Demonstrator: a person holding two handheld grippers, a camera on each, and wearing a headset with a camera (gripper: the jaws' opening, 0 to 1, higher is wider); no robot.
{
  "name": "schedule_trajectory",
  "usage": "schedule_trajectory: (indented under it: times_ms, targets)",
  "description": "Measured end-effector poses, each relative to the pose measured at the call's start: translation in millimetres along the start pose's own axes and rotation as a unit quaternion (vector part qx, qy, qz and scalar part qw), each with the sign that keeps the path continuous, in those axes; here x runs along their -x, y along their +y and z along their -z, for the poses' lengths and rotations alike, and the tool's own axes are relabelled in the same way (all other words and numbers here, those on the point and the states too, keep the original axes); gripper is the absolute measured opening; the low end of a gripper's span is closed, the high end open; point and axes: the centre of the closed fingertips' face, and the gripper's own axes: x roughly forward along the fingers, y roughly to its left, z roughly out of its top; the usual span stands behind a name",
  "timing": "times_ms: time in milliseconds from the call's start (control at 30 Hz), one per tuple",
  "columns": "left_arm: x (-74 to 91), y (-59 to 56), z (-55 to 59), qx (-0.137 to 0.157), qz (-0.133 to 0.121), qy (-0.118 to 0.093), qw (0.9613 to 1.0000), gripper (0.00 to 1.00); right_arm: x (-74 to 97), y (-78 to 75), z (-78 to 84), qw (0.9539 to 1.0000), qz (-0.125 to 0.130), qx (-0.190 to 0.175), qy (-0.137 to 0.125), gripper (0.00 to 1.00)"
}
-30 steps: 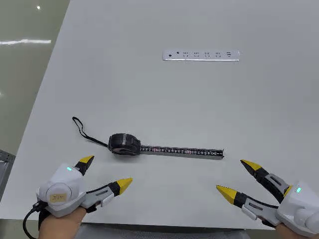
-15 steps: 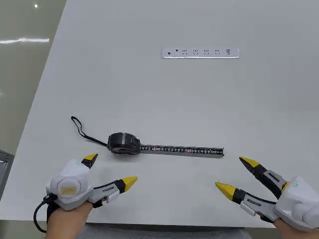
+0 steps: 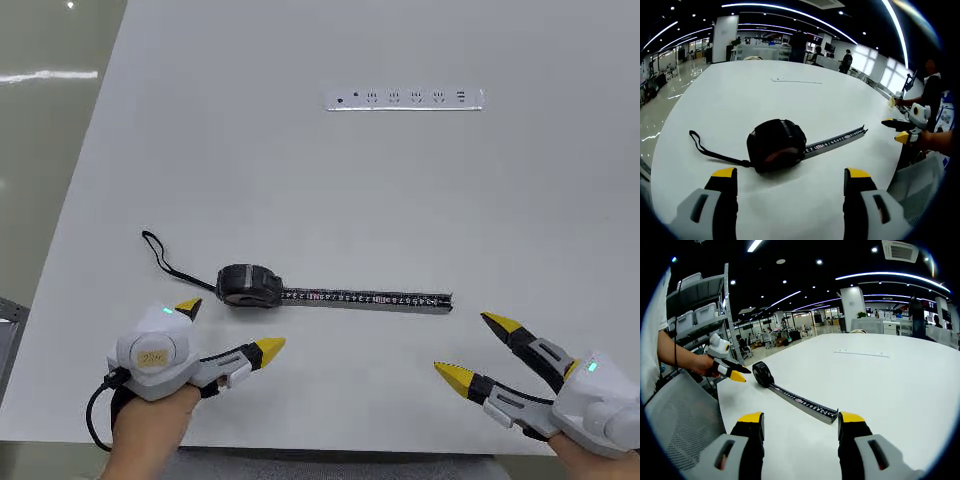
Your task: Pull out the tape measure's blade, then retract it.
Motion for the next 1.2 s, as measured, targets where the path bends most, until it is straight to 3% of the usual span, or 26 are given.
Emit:
schedule_trajectory:
  times_ms: [567,933,1200]
  targets:
    - [-12.4,7.2,-7.6,0.031,-0.012,-0.003,0.9994,0.87,-12.3,-9.5,7.5,0.9999,0.0,-0.01,-0.001,0.6]
    - [-24.1,1.9,-3.0,0.026,-0.012,0.012,0.9995,0.87,-19.8,-13.5,8.6,0.9999,-0.008,-0.004,0.006,0.59]
    - [-29.8,1.5,-2.9,0.043,-0.016,0.011,0.9989,0.87,-23.6,-16.3,8.6,0.9999,-0.009,-0.001,0.008,0.59]
